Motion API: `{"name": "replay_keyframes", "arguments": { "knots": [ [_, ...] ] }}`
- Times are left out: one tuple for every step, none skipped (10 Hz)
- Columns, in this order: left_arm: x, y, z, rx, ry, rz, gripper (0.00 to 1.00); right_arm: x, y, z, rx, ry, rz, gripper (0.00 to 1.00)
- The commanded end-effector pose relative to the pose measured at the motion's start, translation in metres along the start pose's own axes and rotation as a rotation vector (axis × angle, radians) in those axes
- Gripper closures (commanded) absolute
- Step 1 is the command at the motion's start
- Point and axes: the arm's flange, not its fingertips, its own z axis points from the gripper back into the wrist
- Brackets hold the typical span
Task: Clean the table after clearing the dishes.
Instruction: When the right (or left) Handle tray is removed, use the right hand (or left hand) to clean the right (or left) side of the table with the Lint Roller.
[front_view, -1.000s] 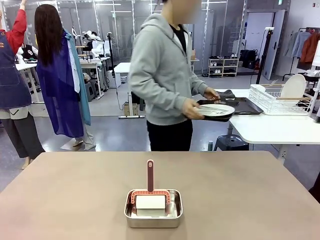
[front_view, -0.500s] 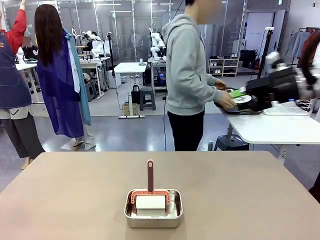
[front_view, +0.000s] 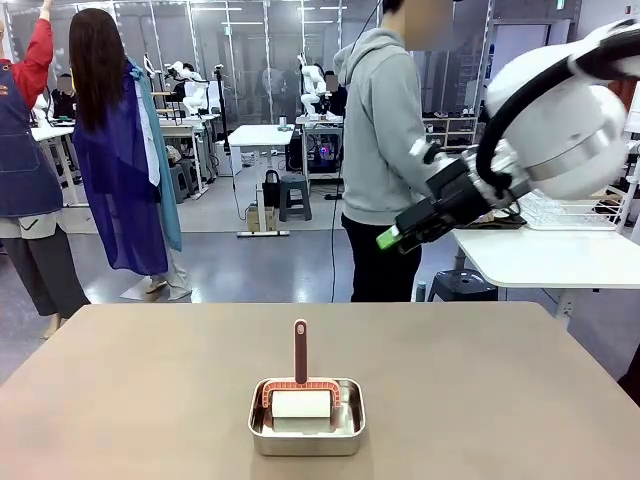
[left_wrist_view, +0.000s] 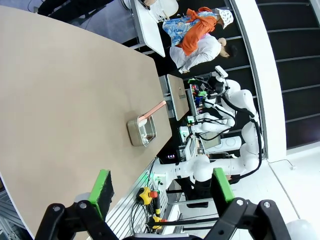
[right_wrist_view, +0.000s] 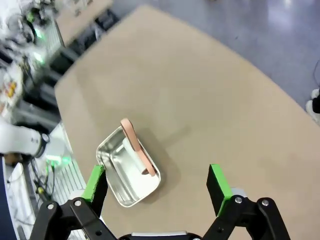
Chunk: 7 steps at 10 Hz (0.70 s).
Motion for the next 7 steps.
{"name": "replay_keyframes", "arguments": {
  "knots": [
    [-0.004,-0.003,0.001,-0.015,-0.002,0.0,0.0,0.017,-0.004,-0.027,0.008,0.102,0.015,0.0],
    [-0.004,-0.003,0.001,-0.015,-0.002,0.0,0.0,0.02,0.0,-0.044,0.013,0.151,0.033,0.0],
    [-0.004,-0.003,0.001,-0.015,-0.002,0.0,0.0,0.023,0.005,-0.059,0.001,0.196,0.078,0.0],
    [-0.004,-0.003,0.001,-0.015,-0.002,0.0,0.0,0.025,0.012,-0.068,0.024,0.203,0.084,0.0],
    [-0.004,-0.003,0.001,-0.015,-0.002,0.0,0.0,0.02,0.024,-0.074,0.042,0.247,0.113,0.0],
    [-0.004,-0.003,0.001,-0.015,-0.002,0.0,0.0,0.011,0.005,-0.069,0.026,0.177,0.085,0.0],
    [-0.004,-0.003,0.001,-0.015,-0.002,0.0,0.0,0.011,0.005,-0.069,0.026,0.177,0.085,0.0]
  ]
}}
